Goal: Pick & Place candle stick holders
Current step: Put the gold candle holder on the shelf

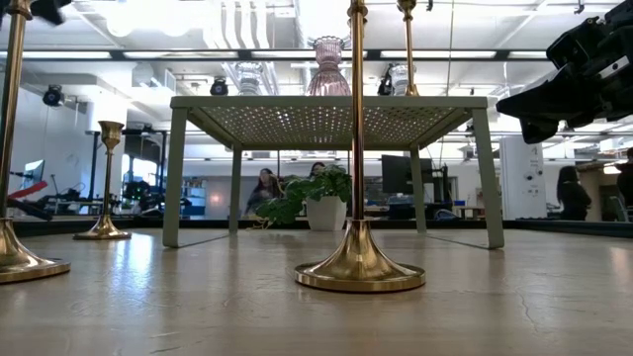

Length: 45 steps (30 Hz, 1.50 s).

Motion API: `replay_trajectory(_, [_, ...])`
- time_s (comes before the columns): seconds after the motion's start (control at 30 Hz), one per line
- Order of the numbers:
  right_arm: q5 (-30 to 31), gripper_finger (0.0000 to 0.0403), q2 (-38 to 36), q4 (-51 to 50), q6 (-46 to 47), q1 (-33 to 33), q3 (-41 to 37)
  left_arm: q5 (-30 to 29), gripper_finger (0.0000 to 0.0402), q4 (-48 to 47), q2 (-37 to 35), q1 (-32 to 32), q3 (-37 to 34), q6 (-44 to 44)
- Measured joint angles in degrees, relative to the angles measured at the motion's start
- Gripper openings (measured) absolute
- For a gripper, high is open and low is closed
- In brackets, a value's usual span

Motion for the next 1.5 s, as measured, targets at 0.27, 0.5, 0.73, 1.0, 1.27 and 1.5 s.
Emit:
replay_trajectory(0.27, [0.0,0.0008,0.0,0.0,0.0,0.0,0.0,0.2,0.0238,3.2,5.4,-3.7,-3.4,-4.1])
replay_trajectory(0.5, [0.0,0.0008,0.0,0.0,0.0,0.0,0.0,0.3,0.0238,16.8,9.7,-5.4,-7.3,-0.9])
replay_trajectory(0.73, [0.0,0.0008,0.0,0.0,0.0,0.0,0.0,1.2,0.0239,23.4,12.9,-5.4,-10.7,-0.5])
replay_trajectory(1.0, [0.0,0.0008,0.0,0.0,0.0,0.0,0.0,1.2,0.0239,36.2,13.5,-5.4,-14.4,6.5])
replay_trajectory(1.27, [0.0,0.0008,0.0,0.0,0.0,0.0,0.0,-2.1,0.0239,37.8,13.5,-4.2,-16.0,9.4])
replay_trajectory(1.5, [0.0,0.0008,0.0,0.0,0.0,0.0,0.0,-1.9,0.0239,43.4,13.4,-2.5,-16.5,15.4])
